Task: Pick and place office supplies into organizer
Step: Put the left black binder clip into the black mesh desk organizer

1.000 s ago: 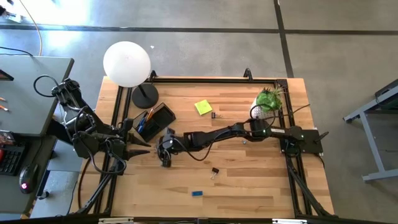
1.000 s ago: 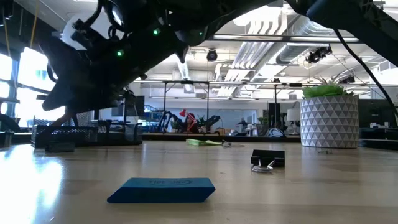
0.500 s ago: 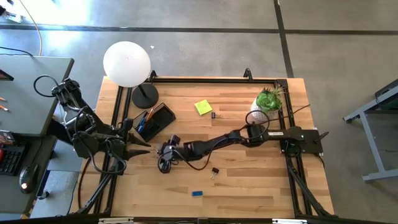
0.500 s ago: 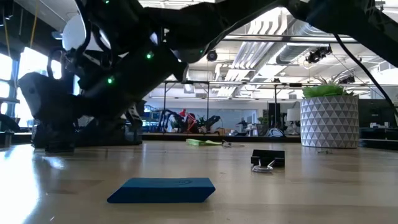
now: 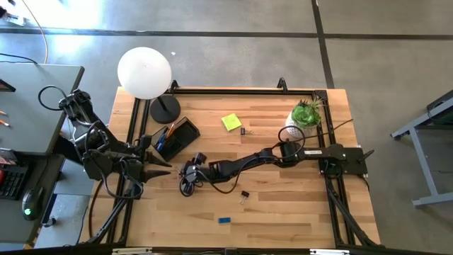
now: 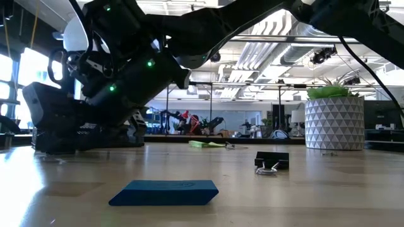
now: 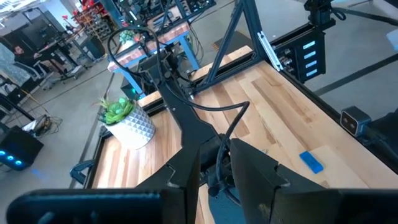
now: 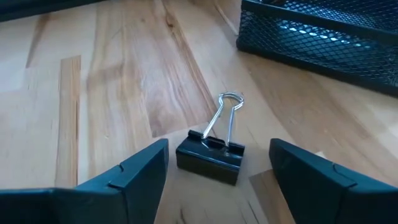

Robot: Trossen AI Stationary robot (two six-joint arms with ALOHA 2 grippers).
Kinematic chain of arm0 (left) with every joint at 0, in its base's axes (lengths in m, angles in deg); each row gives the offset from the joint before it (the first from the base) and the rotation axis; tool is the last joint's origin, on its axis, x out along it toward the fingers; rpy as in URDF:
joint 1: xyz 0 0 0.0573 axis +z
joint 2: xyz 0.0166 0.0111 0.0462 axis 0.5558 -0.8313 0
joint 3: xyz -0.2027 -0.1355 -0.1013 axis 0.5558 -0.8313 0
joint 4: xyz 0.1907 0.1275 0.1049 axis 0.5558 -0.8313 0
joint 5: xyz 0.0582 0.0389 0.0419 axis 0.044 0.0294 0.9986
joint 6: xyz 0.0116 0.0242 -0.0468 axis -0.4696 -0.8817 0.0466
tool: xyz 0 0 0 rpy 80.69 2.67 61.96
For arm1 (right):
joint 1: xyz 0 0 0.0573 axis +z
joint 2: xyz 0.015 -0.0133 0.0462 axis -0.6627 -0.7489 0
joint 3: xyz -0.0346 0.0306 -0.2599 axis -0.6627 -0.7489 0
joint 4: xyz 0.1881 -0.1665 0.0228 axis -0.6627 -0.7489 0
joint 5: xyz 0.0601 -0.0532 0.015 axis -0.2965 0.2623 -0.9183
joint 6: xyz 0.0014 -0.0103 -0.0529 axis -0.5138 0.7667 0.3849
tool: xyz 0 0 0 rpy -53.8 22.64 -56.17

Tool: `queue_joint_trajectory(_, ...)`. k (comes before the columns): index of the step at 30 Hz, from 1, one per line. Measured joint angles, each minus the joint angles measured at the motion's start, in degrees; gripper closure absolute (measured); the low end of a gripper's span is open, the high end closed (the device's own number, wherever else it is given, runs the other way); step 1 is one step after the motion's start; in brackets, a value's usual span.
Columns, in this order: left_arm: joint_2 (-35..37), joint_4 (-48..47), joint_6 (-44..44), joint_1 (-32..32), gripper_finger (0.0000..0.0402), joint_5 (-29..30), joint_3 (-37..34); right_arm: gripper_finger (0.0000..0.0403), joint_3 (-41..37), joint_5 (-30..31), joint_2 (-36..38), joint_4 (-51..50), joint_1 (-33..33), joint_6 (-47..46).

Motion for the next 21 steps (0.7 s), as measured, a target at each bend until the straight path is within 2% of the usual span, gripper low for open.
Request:
queue_joint_trajectory(5, 0.0, 0.0, 0.1, 0.0, 0.0323, 0.0, 0.0, 0.0165, 0.0, 0.2, 0.0, -0.3, 0.1, 0.0)
queue_joint_trajectory(14, 0.0, 0.0, 0.3, 0.0, 0.0323, 0.0, 0.0, 0.0274, 0.1, 0.0, 0.0, -0.7, 0.2, 0.1)
queue_joint_trajectory(17, 0.0, 0.0, 0.3, 0.0, 0.0323, 0.0, 0.0, 0.028, 0.1, -0.3, 0.1, -0.9, 0.2, 0.5)
queue_joint_trajectory(21, 0.0, 0.0, 0.3, 0.0, 0.0323, 0.0, 0.0, 0.0258, 0.1, -1.3, 0.3, -1.1, 0.2, 3.0)
